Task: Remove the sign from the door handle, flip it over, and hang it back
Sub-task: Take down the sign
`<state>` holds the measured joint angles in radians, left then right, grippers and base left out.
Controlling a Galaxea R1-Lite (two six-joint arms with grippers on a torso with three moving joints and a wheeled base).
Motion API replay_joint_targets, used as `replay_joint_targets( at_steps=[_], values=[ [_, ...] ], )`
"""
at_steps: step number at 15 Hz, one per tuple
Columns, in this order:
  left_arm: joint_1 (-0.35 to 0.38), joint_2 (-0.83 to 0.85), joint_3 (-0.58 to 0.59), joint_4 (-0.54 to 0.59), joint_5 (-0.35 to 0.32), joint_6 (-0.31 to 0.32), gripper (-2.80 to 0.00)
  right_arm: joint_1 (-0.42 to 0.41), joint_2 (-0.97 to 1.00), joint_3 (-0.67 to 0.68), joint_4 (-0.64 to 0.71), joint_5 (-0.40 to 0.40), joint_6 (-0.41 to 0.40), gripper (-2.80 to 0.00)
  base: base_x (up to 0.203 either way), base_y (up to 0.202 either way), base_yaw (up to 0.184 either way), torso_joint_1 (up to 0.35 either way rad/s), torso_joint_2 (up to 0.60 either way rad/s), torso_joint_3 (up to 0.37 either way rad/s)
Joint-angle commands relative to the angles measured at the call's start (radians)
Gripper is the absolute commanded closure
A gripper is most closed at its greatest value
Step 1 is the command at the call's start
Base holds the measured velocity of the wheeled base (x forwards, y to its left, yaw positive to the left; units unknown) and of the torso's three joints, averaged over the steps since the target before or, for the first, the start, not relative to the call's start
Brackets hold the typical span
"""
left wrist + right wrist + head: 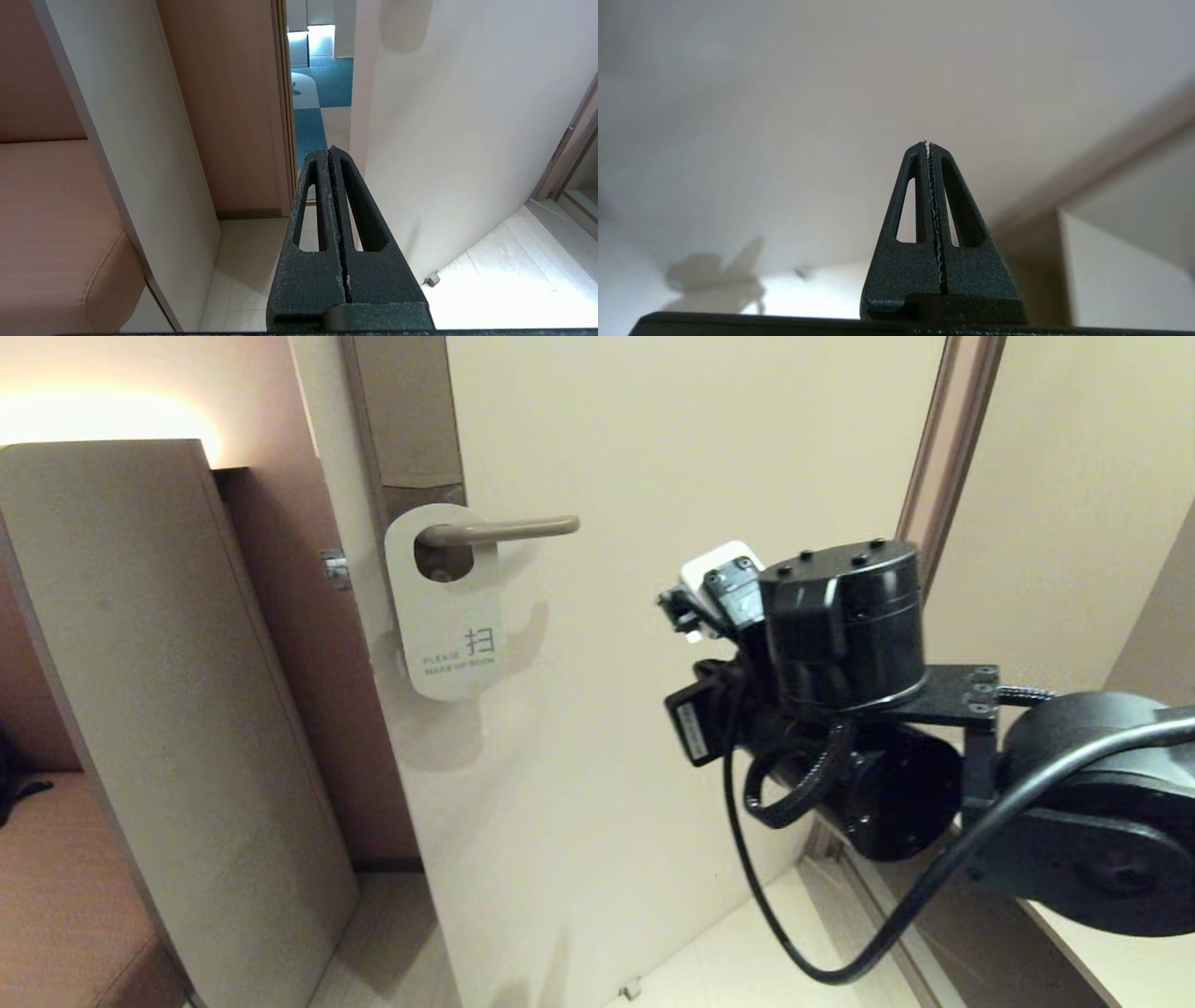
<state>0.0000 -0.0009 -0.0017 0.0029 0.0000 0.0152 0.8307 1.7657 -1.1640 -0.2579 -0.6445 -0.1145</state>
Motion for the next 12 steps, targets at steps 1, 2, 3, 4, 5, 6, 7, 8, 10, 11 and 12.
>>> replay_joint_targets(
  at_steps=[1, 2, 3, 4, 5, 6, 7, 8, 10, 11, 12],
  values=[
    [0.000, 0.001, 0.000, 0.000, 0.000, 0.000, 0.00, -0.102, -0.159, 0.093, 0.047, -0.001, -0.001, 0.00, 0.000, 0.000, 0.000, 0.000, 0.00, 0.000],
    [0.000, 0.001, 0.000, 0.000, 0.000, 0.000, 0.00, -0.149, -0.207, 0.126, 0.079, 0.002, -0.002, 0.00, 0.000, 0.000, 0.000, 0.000, 0.00, 0.000],
    [0.000, 0.001, 0.000, 0.000, 0.000, 0.000, 0.00, -0.202, -0.258, 0.163, 0.118, 0.008, -0.001, 0.00, 0.000, 0.000, 0.000, 0.000, 0.00, 0.000],
    [0.000, 0.001, 0.000, 0.000, 0.000, 0.000, 0.00, -0.249, -0.305, 0.200, 0.149, 0.015, -0.001, 0.00, 0.000, 0.000, 0.000, 0.000, 0.00, 0.000],
    [0.000, 0.001, 0.000, 0.000, 0.000, 0.000, 0.00, -0.291, -0.353, 0.242, 0.169, 0.025, -0.002, 0.00, 0.000, 0.000, 0.000, 0.000, 0.00, 0.000],
    [0.000, 0.001, 0.000, 0.000, 0.000, 0.000, 0.00, -0.333, -0.409, 0.292, 0.183, 0.039, -0.003, 0.00, 0.000, 0.000, 0.000, 0.000, 0.00, 0.000],
    [0.000, 0.001, 0.000, 0.000, 0.000, 0.000, 0.00, -0.373, -0.467, 0.341, 0.190, 0.054, -0.003, 0.00, 0.000, 0.000, 0.000, 0.000, 0.00, 0.000],
    [0.000, 0.001, 0.000, 0.000, 0.000, 0.000, 0.00, -0.408, -0.522, 0.385, 0.194, 0.068, -0.003, 0.00, 0.000, 0.000, 0.000, 0.000, 0.00, 0.000],
    [0.000, 0.001, 0.000, 0.000, 0.000, 0.000, 0.00, -0.464, -0.646, 0.477, 0.197, 0.097, -0.004, 0.00, 0.000, 0.000, 0.000, 0.000, 0.00, 0.000],
    [0.000, 0.001, 0.000, 0.000, 0.000, 0.000, 0.00, -0.481, -0.705, 0.521, 0.198, 0.105, -0.006, 0.00, 0.000, 0.000, 0.000, 0.000, 0.00, 0.000],
    [0.000, 0.001, 0.000, 0.000, 0.000, 0.000, 0.00, -0.491, -0.764, 0.559, 0.198, 0.109, -0.012, 0.00, 0.000, 0.000, 0.000, 0.000, 0.00, 0.000]
  ],
)
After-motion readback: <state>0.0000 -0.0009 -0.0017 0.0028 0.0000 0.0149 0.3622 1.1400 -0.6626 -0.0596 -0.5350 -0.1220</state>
